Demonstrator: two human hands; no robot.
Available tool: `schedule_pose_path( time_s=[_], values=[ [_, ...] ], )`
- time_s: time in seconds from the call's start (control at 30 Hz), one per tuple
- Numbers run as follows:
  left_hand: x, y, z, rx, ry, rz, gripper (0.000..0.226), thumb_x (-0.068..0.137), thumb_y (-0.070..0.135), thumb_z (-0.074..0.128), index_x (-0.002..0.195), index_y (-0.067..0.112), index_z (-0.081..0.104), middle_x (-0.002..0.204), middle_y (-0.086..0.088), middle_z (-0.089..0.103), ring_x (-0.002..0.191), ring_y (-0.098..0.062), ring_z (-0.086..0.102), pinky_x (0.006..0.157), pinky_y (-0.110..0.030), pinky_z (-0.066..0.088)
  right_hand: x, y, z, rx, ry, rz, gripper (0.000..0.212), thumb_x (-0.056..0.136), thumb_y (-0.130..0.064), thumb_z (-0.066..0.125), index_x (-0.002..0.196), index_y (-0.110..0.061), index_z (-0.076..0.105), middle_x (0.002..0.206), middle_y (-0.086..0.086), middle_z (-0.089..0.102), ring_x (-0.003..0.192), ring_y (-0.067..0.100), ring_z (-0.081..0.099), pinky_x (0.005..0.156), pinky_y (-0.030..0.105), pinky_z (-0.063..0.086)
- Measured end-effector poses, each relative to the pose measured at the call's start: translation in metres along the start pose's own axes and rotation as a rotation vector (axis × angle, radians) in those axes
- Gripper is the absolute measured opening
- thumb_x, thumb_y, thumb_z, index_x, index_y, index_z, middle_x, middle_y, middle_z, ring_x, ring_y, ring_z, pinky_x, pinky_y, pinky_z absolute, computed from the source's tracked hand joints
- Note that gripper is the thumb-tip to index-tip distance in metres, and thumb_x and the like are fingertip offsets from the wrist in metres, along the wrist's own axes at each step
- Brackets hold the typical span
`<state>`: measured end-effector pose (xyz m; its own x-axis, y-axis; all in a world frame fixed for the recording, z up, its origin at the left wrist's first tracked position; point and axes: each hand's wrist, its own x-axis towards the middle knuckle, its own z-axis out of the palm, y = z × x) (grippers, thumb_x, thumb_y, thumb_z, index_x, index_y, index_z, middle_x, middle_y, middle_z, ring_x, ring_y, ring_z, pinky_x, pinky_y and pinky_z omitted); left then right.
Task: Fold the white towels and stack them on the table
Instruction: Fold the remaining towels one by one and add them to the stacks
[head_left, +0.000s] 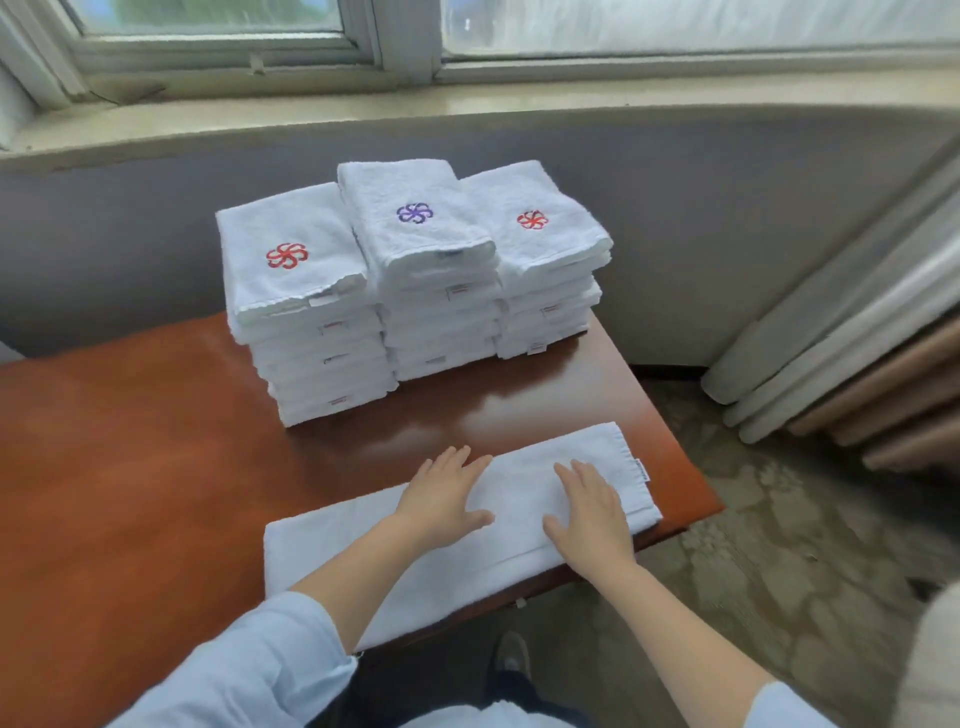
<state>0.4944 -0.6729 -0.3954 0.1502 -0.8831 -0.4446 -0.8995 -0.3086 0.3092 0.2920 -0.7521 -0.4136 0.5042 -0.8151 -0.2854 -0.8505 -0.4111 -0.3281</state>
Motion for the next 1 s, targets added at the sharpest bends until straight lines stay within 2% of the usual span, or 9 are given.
schedule_pose_path(
  time_s=[0.13, 0.27, 0.47, 0.67, 0.83, 0.9, 0.93, 0.97, 1.0],
  values=[
    [0.035, 0.038, -0.006, 0.003, -0.010, 0.107, 0.072, 0.095, 0.050, 0.055, 0.155, 0.030, 0.022, 0.162, 0.003, 0.023, 0.148, -0.018, 0.022, 0.115, -0.037, 0.030, -0.008, 0.038, -0.010, 0.029, 0.114, 0.183, 0.061, 0.094, -0.044, 0.056, 0.147, -0.025, 0.033, 0.157, -0.003, 0.029, 0.148, 0.019, 0.019, 0.122, 0.039, 0.014],
    [0.065, 0.074, -0.004, 0.017, -0.001, 0.182, 0.066, 0.094, 0.048, 0.057, 0.151, 0.029, 0.030, 0.156, 0.006, 0.032, 0.140, -0.017, 0.036, 0.103, -0.037, 0.042, -0.016, 0.063, -0.014, 0.101, 0.176, 0.308, 0.057, 0.093, -0.041, 0.059, 0.143, -0.024, 0.039, 0.149, -0.004, 0.038, 0.140, 0.018, 0.029, 0.112, 0.032, 0.030],
    [0.102, 0.113, -0.001, 0.039, 0.039, 0.236, 0.068, 0.094, 0.040, 0.059, 0.152, 0.024, 0.028, 0.157, 0.003, 0.032, 0.138, -0.019, 0.039, 0.099, -0.035, 0.044, -0.010, 0.076, -0.019, 0.258, 0.155, 0.476, 0.073, 0.094, -0.047, 0.057, 0.153, -0.025, 0.022, 0.143, -0.002, 0.037, 0.129, 0.018, 0.039, 0.092, 0.032, 0.046],
    [0.126, 0.135, -0.001, 0.015, 0.054, 0.184, 0.063, 0.095, 0.026, 0.059, 0.152, 0.023, 0.029, 0.150, -0.002, 0.042, 0.134, -0.024, 0.042, 0.098, -0.036, 0.044, 0.009, 0.081, -0.024, 0.421, 0.087, 0.570, 0.067, 0.088, -0.034, 0.068, 0.145, -0.022, 0.035, 0.132, 0.003, 0.039, 0.103, 0.022, 0.057, 0.077, 0.031, 0.049],
    [0.134, 0.139, -0.005, -0.070, 0.051, 0.164, 0.074, 0.085, 0.010, 0.059, 0.152, 0.024, 0.031, 0.144, -0.001, 0.052, 0.130, -0.025, 0.050, 0.104, -0.037, 0.043, 0.012, 0.083, -0.026, 0.437, 0.063, 0.614, 0.051, 0.083, -0.032, 0.068, 0.127, -0.021, 0.046, 0.120, 0.001, 0.050, 0.095, 0.023, 0.059, 0.070, 0.031, 0.046],
    [0.133, 0.138, -0.009, -0.166, 0.032, 0.187, 0.063, 0.080, 0.010, 0.056, 0.141, 0.027, 0.049, 0.134, 0.003, 0.060, 0.124, -0.022, 0.055, 0.098, -0.035, 0.047, 0.010, 0.083, -0.026, 0.431, 0.046, 0.637, 0.040, 0.081, -0.033, 0.066, 0.117, -0.024, 0.051, 0.116, -0.002, 0.051, 0.096, 0.022, 0.058, 0.069, 0.031, 0.044],
    [0.131, 0.138, -0.012, -0.199, 0.027, 0.197, 0.049, 0.077, 0.013, 0.056, 0.123, 0.029, 0.061, 0.120, 0.005, 0.067, 0.115, -0.021, 0.059, 0.086, -0.031, 0.050, 0.009, 0.082, -0.027, 0.434, 0.050, 0.645, 0.030, 0.080, -0.032, 0.064, 0.108, -0.026, 0.054, 0.114, -0.003, 0.051, 0.099, 0.023, 0.058, 0.071, 0.031, 0.044],
    [0.128, 0.136, -0.015, -0.213, 0.022, 0.208, 0.028, 0.074, 0.017, 0.056, 0.097, 0.031, 0.066, 0.100, 0.008, 0.069, 0.101, -0.022, 0.063, 0.069, -0.026, 0.047, 0.007, 0.080, -0.028, 0.439, 0.065, 0.654, 0.018, 0.080, -0.030, 0.062, 0.096, -0.027, 0.056, 0.111, -0.003, 0.051, 0.101, 0.023, 0.056, 0.072, 0.031, 0.045],
    [0.125, 0.135, -0.019, -0.225, 0.018, 0.216, 0.010, 0.071, 0.021, 0.055, 0.076, 0.029, 0.060, 0.081, 0.011, 0.064, 0.086, -0.022, 0.063, 0.057, -0.024, 0.039, 0.004, 0.077, -0.028, 0.448, 0.090, 0.661, 0.009, 0.079, -0.029, 0.060, 0.087, -0.028, 0.055, 0.108, -0.003, 0.049, 0.102, 0.023, 0.054, 0.072, 0.031, 0.044]
  ],
)
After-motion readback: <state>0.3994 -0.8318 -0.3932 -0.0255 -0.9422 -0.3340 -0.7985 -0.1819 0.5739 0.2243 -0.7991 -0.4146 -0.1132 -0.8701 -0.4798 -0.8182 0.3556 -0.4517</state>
